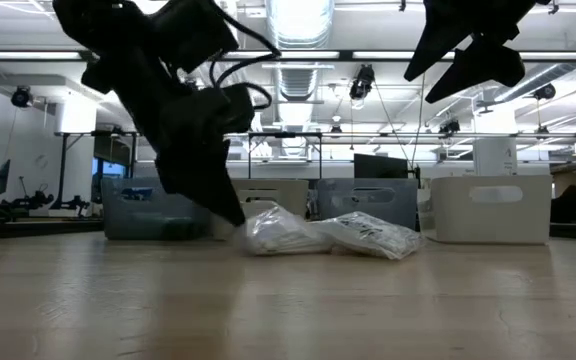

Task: Pick & Place Travel size toiletries
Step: Put the white cotton pack into the gray bin

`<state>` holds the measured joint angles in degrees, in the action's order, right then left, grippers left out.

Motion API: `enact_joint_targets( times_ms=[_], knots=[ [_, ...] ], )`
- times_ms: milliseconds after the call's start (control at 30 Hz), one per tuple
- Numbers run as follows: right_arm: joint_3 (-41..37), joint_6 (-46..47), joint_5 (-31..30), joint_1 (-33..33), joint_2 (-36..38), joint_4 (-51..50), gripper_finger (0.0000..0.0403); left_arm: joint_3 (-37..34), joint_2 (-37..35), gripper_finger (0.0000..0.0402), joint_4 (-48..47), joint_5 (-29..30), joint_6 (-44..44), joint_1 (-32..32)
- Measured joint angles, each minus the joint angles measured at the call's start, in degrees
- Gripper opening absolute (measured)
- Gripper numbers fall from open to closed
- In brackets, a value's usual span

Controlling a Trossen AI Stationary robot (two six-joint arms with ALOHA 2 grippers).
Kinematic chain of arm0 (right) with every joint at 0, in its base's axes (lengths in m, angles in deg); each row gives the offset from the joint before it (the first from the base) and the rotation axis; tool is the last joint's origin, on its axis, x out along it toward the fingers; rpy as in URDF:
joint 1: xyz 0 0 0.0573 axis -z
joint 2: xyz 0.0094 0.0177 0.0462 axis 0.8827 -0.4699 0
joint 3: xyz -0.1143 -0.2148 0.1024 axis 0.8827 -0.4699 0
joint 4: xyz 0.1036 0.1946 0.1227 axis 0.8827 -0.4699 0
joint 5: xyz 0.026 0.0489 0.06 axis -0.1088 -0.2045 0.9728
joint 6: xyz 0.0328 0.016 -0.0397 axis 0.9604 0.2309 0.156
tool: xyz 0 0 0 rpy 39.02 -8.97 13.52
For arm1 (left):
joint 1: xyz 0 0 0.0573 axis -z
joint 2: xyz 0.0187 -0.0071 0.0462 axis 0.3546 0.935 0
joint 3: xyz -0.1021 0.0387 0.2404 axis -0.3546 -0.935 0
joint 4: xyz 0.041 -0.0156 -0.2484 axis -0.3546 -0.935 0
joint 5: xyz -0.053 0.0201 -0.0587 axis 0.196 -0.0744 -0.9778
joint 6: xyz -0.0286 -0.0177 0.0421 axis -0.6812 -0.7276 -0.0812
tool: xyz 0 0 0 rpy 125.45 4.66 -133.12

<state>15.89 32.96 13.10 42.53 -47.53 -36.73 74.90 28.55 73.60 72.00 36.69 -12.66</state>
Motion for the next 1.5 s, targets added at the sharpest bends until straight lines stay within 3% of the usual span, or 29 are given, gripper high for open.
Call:
enact_joint_targets(
  times_ms=[167, 333, 567, 700, 933, 1067, 1300, 1500],
  knots=[
    [0.00, 0.00, 0.00, 0.00, 0.00, 0.00, 0.0244, 2.69, -1.68, 0.0005, -2.38, 1.16, 0.06, 2.01],
    [0.00, -0.02, 0.00, -0.04, 0.00, -0.02, 0.0240, 6.27, -5.21, 0.0003, -10.27, 8.79, 0.61, 3.82],
    [0.00, -0.40, 0.02, -0.04, 0.00, -0.04, 0.0254, 10.64, -13.95, 0.0002, -14.05, 27.60, 3.36, 3.27],
    [0.00, -0.46, 0.00, -0.04, 0.00, -0.04, 0.0262, 12.41, -18.37, 0.0001, -16.32, 38.03, 5.07, -0.36],
    [0.00, -0.50, -0.40, 0.00, 0.00, -0.04, 0.0273, 10.67, -17.46, 0.0001, -20.07, 32.13, -1.51, -13.10],
    [0.00, 0.37, -1.46, -0.02, 0.00, -0.07, 0.0277, 10.03, -11.84, 0.0013, -19.96, 23.03, -6.08, -17.24],
    [0.00, 1.11, -1.51, -0.04, 0.00, 0.02, 0.0261, 10.27, -4.53, 0.0105, -20.39, 17.58, -11.09, -16.76],
    [0.00, 2.13, -1.46, -0.07, 0.00, -0.02, 0.0245, 10.57, -7.26, 0.0187, -24.04, 16.74, -13.35, -14.90]
  ],
)
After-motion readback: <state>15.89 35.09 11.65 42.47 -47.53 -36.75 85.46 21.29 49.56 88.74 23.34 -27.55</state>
